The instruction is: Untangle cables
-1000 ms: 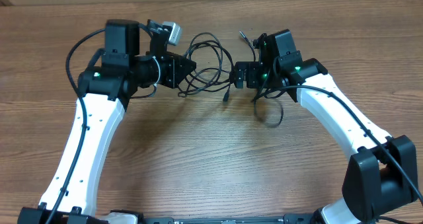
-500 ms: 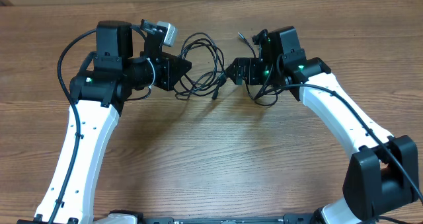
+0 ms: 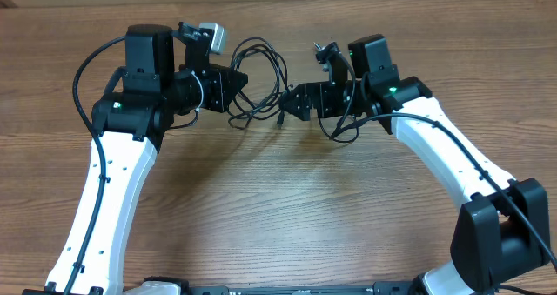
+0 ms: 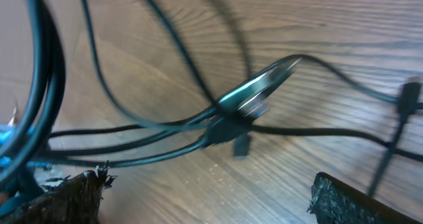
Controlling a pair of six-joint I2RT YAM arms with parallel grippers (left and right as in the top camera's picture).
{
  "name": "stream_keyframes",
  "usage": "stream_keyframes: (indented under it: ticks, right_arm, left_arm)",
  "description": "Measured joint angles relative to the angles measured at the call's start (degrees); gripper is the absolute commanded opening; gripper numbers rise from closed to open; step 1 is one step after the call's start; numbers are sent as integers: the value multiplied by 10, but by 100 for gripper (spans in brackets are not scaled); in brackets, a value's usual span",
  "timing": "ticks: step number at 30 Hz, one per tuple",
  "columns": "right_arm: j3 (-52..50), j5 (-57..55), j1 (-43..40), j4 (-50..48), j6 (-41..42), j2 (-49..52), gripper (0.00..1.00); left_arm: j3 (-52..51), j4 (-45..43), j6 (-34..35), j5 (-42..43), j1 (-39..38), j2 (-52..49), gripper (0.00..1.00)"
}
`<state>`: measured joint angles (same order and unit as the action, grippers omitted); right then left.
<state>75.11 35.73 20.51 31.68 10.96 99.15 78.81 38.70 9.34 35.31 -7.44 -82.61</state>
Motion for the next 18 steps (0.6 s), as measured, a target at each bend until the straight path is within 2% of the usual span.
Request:
stream_keyframes:
  ticks: [7, 18]
  right_arm:
    - [0, -11, 24, -5, -2, 0, 99]
    - [0, -32, 24, -63, 25, 0, 100]
  left_arm:
    - [0, -20, 69, 2, 0, 0, 4]
    - [0, -23, 94, 49, -5, 0, 4]
